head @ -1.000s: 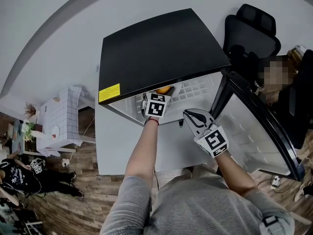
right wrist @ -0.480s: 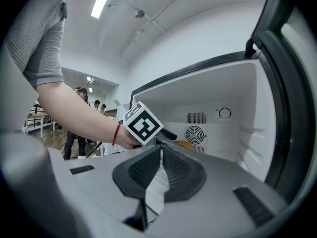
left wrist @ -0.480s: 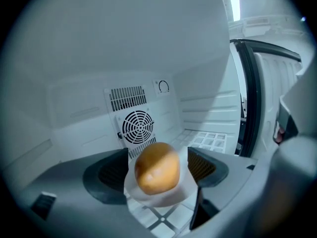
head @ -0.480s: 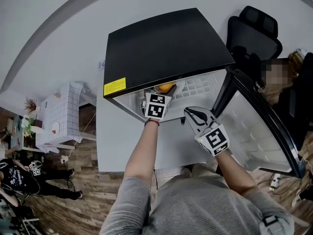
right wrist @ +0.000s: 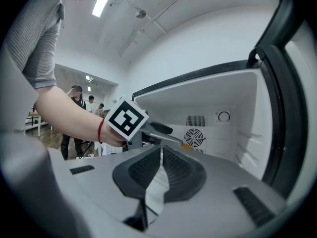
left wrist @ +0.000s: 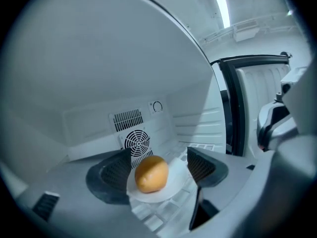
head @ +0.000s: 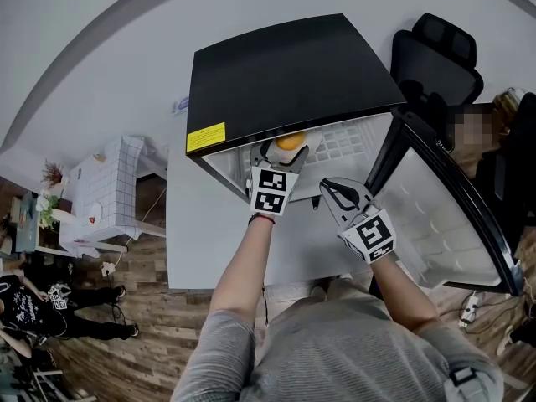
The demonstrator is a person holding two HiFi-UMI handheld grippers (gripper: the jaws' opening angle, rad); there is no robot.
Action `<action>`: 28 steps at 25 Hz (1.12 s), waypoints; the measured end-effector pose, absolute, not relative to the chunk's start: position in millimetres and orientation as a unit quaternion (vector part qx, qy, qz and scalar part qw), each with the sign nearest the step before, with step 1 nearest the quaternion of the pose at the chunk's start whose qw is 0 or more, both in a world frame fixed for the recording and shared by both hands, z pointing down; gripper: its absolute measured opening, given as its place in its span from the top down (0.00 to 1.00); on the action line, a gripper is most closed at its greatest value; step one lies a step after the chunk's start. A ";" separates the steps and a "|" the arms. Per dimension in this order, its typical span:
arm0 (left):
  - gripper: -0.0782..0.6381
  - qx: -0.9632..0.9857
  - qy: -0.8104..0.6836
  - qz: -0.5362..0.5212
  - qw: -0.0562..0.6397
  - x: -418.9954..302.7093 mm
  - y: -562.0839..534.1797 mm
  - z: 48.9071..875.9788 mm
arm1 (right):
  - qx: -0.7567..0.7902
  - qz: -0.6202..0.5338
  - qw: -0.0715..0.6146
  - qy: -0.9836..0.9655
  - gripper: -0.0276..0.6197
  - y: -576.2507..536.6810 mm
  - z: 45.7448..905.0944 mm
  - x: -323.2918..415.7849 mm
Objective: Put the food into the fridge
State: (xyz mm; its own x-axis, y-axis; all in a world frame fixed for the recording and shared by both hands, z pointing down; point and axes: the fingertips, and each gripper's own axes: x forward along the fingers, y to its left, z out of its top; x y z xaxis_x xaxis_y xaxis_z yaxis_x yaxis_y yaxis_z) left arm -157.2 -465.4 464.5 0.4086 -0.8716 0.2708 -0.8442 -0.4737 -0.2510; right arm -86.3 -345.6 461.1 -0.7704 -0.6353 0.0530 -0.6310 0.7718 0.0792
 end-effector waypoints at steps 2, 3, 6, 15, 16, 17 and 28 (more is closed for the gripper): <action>0.39 -0.840 0.510 -0.178 0.049 -156.9 -454.9 458.7 | 0.339 -0.031 0.038 -0.939 0.94 -343.7 458.5 -85.2; 0.39 -0.840 0.511 -0.176 0.055 -157.5 -449.5 456.1 | 0.340 -0.032 0.039 -0.939 0.94 -342.2 458.0 -85.0; 0.39 -0.840 0.511 -0.170 0.064 -159.3 -434.4 453.0 | 0.342 -0.034 0.040 -0.938 0.94 -336.8 455.6 -84.9; 0.48 -0.842 0.515 -0.143 0.070 -160.5 -386.8 448.2 | 0.346 -0.042 0.040 -0.936 0.94 -318.7 447.4 -85.6; 0.49 -0.843 0.515 -0.139 0.071 -160.1 -381.0 447.6 | 0.348 -0.042 0.039 -0.936 0.94 -317.0 447.1 -85.1; 0.52 -0.844 0.515 -0.135 0.071 -159.8 -375.4 447.1 | 0.349 -0.041 0.038 -0.935 0.94 -315.4 446.7 -84.6; 0.87 -0.858 0.503 -0.090 0.049 -163.0 -314.3 436.7 | 0.346 -0.051 0.040 -0.936 0.94 -287.0 440.8 -88.3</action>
